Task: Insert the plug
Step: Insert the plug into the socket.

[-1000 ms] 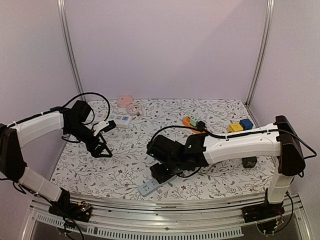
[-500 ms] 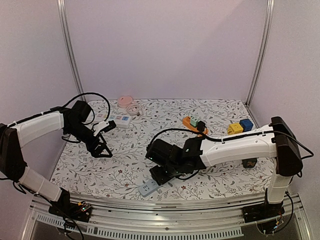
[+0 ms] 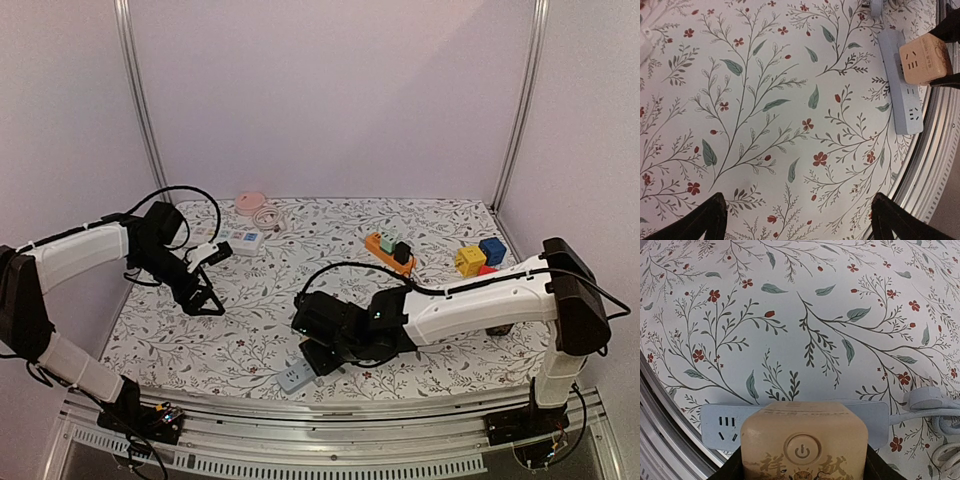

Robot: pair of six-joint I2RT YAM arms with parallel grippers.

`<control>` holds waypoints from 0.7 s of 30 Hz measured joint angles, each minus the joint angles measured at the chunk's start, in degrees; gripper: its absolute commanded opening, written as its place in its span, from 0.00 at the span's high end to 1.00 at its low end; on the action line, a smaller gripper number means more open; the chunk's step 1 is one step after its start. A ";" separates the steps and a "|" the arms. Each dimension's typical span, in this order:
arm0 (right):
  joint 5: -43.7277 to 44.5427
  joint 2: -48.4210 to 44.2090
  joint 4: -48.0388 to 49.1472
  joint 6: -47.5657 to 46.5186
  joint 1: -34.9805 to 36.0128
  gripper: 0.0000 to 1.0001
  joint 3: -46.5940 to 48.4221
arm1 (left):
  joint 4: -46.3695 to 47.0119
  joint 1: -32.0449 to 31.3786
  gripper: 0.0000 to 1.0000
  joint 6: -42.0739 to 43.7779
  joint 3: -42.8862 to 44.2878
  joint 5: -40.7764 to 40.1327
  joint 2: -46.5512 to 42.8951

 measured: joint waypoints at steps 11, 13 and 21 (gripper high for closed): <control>-0.33 2.54 -5.44 -0.81 -0.11 1.00 4.52 | 0.02 0.09 0.00 0.00 0.00 -1.29 0.98; -0.42 2.78 -5.70 -1.27 -0.13 1.00 4.81 | 0.02 0.09 0.01 0.02 0.00 -1.38 1.01; -2.38 3.93 -3.41 -1.64 -1.20 1.00 3.15 | -0.04 0.20 0.00 0.00 0.09 -1.75 2.19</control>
